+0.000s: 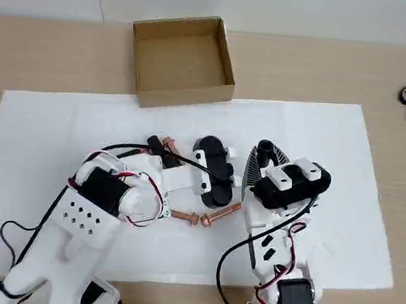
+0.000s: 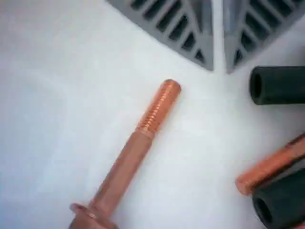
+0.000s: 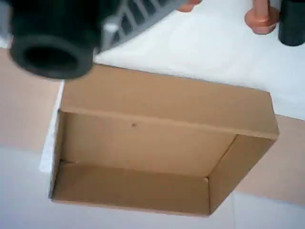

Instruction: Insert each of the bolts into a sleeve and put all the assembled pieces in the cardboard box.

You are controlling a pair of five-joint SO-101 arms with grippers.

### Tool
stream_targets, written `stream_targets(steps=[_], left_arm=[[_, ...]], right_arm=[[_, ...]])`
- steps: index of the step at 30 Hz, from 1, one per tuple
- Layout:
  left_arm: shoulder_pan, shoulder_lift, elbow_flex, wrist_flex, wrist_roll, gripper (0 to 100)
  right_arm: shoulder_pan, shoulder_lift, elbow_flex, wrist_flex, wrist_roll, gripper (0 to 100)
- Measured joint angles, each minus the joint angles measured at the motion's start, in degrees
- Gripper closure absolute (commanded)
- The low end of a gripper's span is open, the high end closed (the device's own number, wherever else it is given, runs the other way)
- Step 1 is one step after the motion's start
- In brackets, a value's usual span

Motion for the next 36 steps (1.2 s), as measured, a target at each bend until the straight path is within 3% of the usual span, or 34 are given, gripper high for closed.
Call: stream_targets(steps=[12, 17, 27, 36], left_arm=[[-3.0, 9.7, 6.1, -4.0, 0.0, 99], [-3.0, 17.5, -0.7, -4.0, 0.0, 90], [-1.7, 32.5, -9.7, -1.9, 0.4, 91], [2.3, 37.8, -11.6, -0.6, 0.4, 91]], right_arm=[[2.6, 0.0, 0.0, -0.1, 0.0, 99.5], [2.6, 0.0, 0.0, -0.1, 0.0, 99.5], [5.4, 0.0, -0.6, -0.1, 0.0, 99.5], [9.9, 0.0, -0.6, -0.1, 0.0, 99.5]])
